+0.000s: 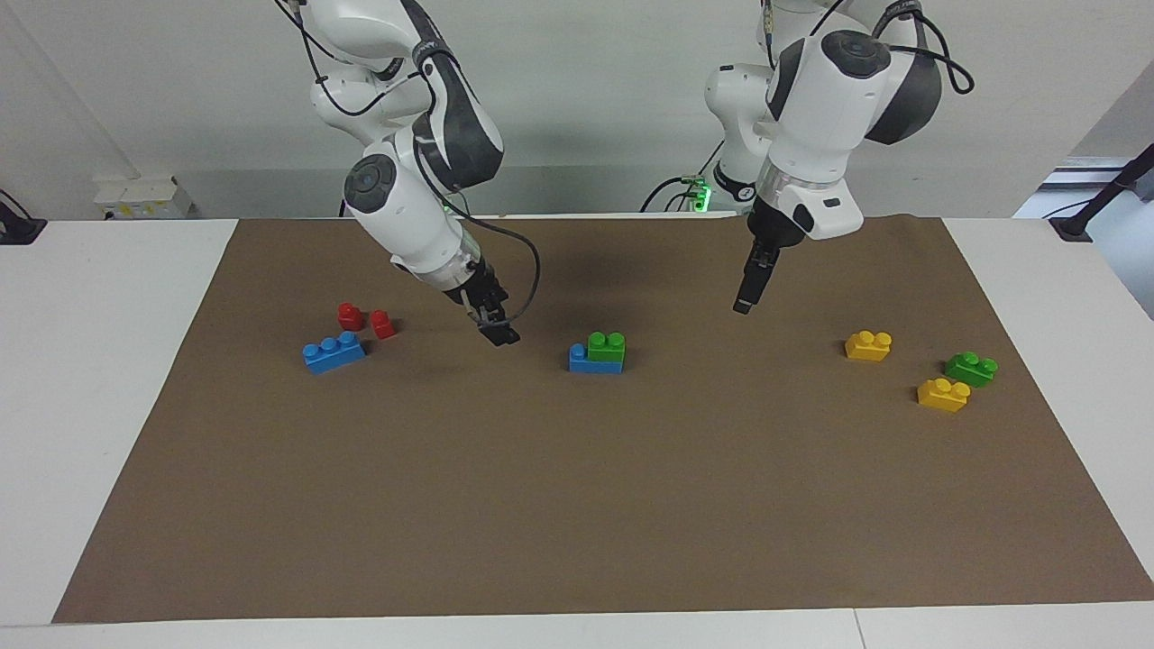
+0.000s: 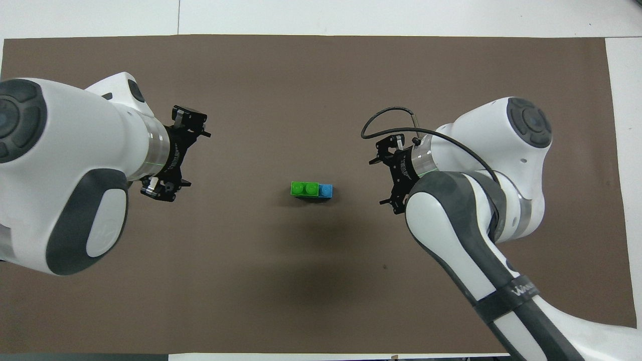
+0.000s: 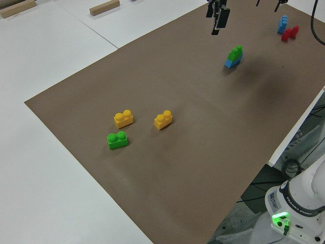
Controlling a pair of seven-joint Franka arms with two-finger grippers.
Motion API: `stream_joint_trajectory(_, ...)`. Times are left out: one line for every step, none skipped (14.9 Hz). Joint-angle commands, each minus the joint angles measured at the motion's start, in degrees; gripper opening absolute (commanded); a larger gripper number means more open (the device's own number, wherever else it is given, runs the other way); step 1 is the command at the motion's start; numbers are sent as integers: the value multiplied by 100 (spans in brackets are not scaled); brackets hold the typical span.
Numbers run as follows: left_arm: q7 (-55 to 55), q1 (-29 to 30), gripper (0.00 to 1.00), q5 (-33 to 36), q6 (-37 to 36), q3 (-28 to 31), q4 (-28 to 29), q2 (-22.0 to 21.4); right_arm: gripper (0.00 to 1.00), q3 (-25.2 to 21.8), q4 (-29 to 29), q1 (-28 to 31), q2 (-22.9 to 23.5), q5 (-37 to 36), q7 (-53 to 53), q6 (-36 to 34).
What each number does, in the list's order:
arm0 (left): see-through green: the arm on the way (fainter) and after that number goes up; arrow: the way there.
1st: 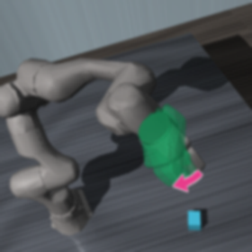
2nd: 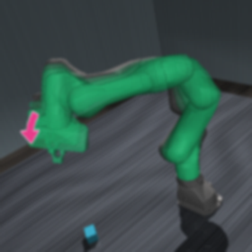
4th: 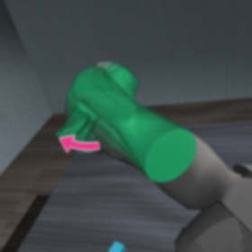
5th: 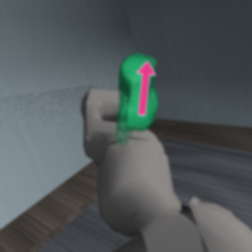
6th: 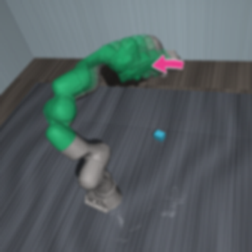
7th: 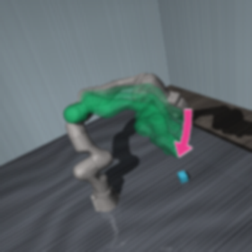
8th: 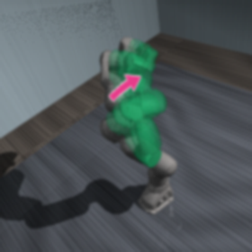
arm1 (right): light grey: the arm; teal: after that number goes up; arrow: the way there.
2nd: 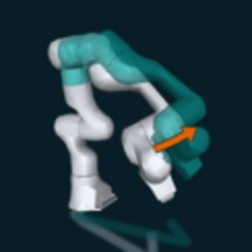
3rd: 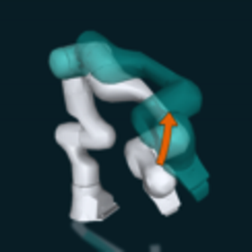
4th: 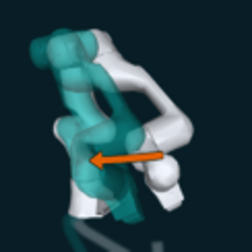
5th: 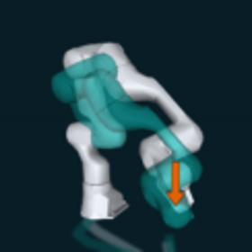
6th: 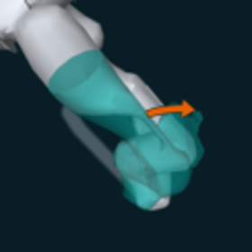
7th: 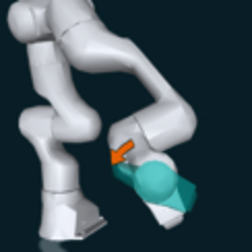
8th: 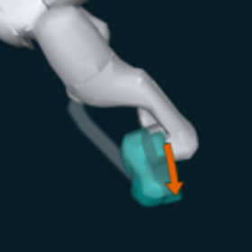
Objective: Remove green block with left arm and hold with right
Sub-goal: 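Move the left gripper toward the green brick while the right gripper approaches the blue brick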
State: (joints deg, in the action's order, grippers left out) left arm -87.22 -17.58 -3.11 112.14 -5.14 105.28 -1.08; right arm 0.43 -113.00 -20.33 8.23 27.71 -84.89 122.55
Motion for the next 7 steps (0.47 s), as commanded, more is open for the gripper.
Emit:
stream_joint_trajectory(-1153,-342,100,-14,299,83,212,28,95,-8,-327,-260,56,410,-212,619)
stream_joint_trajectory(-1470,-438,100,-14,317,83,212,107,95,-8,-327,-313,135,480,-230,690)
stream_joint_trajectory(-1838,-535,100,-5,361,83,212,186,95,-8,-354,-349,205,533,-291,821)
stream_joint_trajectory(-2181,-684,100,21,457,83,264,265,95,-8,-371,-401,258,568,-353,945)
stream_joint_trajectory(-2472,-807,100,56,527,83,308,327,95,-8,-380,-471,337,604,-379,1033)
stream_joint_trajectory(-2666,-913,100,74,563,83,317,440,95,-8,-380,-524,416,647,-397,1121)
stream_joint_trajectory(-2877,-1036,100,144,659,83,317,546,95,-8,-380,-594,495,691,-406,1270)
